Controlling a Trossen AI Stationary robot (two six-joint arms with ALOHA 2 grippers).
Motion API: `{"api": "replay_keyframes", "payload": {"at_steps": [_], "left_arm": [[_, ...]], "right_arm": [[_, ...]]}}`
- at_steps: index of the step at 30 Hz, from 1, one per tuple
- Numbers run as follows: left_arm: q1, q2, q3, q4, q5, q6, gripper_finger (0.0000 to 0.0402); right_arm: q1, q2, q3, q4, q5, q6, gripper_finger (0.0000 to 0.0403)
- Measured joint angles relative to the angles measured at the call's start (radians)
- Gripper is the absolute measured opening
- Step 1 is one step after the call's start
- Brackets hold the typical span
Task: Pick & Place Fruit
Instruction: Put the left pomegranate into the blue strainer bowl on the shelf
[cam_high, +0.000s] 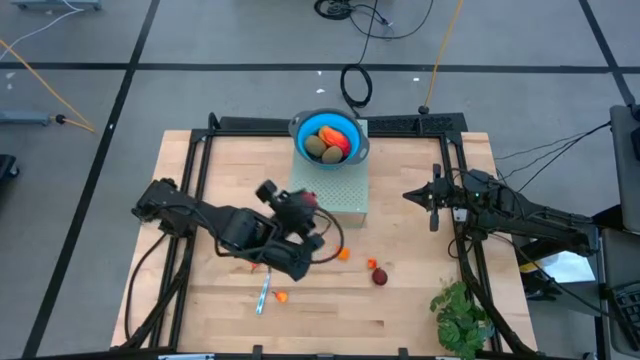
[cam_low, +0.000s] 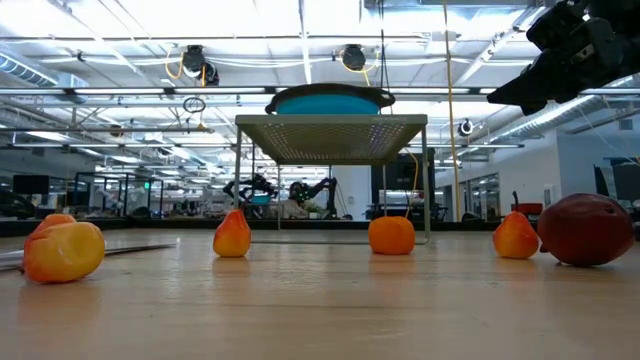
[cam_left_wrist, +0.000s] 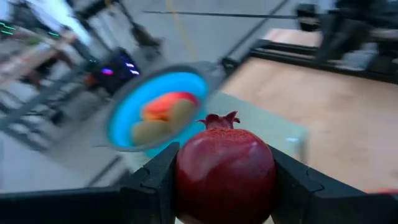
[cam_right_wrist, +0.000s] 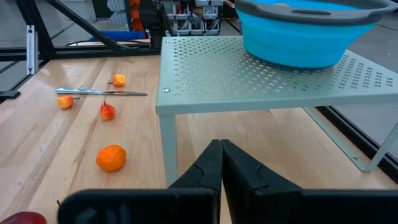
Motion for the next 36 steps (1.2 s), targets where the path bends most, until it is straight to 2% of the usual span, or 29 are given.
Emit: {"api": "replay_keyframes", "payload": {"at_steps": [8, 13, 18, 24, 29, 36], "left_arm": [[0.019, -0.079, -0.003, -0.285, -0.084, -0.163, 0.0177], [0.049, -0.146, -0.042, -0.283, -0.101, -0.113, 0.0177], [0.094, -0.239, -0.139, -0.281, -0.101, -0.115, 0.0177], [0.129, -0.374, -0.315, -0.266, -0.08, -0.169, 0.0177], [0.148, -0.481, -0.467, -0.192, -0.059, -0.185, 0.0177], [0.194, -0.598, -0.649, -0.055, 0.046, -0.132, 0.0177]], "right_arm": [[0.0, 0.0, 0.0, 0.001, 0.002, -0.028, 0.0], [0.0, 0.0, 0.0, 0.006, 0.005, -0.03, 0.0], [0.0, 0.0, 0.0, 0.008, 0.007, -0.03, 0.0], [0.0, 0.0, 0.0, 0.008, 0.044, -0.029, 0.0], [0.0, 0.0, 0.0, 0.008, 0.056, -0.029, 0.0], [0.0, 0.0, 0.0, 0.007, 0.056, -0.027, 0.0]]}}
